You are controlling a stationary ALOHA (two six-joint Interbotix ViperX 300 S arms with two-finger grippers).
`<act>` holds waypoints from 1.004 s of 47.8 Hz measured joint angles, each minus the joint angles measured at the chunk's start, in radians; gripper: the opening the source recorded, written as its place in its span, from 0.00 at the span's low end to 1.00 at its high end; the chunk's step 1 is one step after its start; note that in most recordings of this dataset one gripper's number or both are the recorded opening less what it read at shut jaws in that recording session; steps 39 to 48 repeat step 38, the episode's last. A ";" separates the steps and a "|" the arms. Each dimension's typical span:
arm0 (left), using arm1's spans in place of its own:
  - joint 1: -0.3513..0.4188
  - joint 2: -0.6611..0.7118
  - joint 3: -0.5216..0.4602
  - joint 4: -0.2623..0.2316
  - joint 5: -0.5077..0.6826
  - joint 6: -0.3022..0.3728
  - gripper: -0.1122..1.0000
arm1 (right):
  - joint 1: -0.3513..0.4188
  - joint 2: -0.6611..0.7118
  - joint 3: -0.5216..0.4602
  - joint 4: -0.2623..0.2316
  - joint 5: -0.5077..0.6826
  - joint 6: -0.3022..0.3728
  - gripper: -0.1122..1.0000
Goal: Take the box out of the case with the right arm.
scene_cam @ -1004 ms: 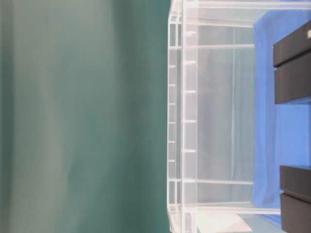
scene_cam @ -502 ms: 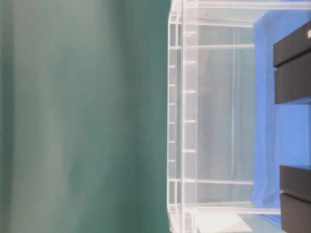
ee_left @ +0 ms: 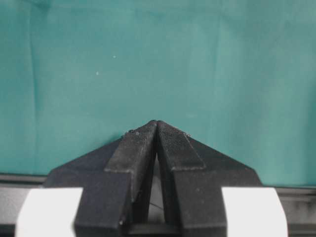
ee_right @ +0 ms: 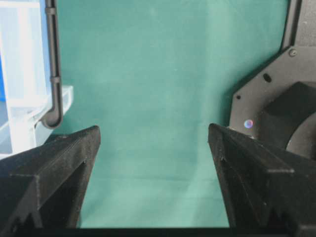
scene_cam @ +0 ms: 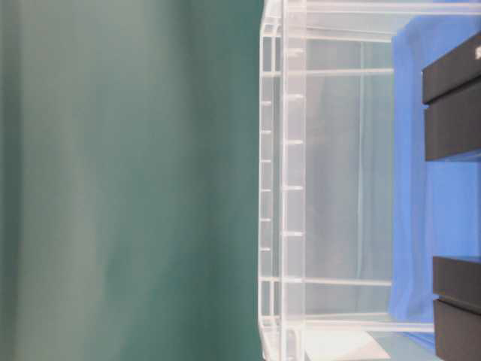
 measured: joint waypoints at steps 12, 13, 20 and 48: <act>0.002 0.000 0.000 0.000 0.000 0.000 0.10 | 0.000 0.000 0.002 0.003 0.002 0.000 0.86; 0.000 0.000 0.000 0.000 0.000 0.000 0.10 | 0.000 0.000 0.003 0.002 0.000 0.000 0.86; 0.000 0.000 0.000 0.000 0.000 0.000 0.10 | 0.000 0.002 0.009 0.005 0.000 0.000 0.86; 0.000 0.000 0.000 0.000 0.000 0.000 0.10 | 0.000 0.002 0.011 0.006 0.000 0.000 0.86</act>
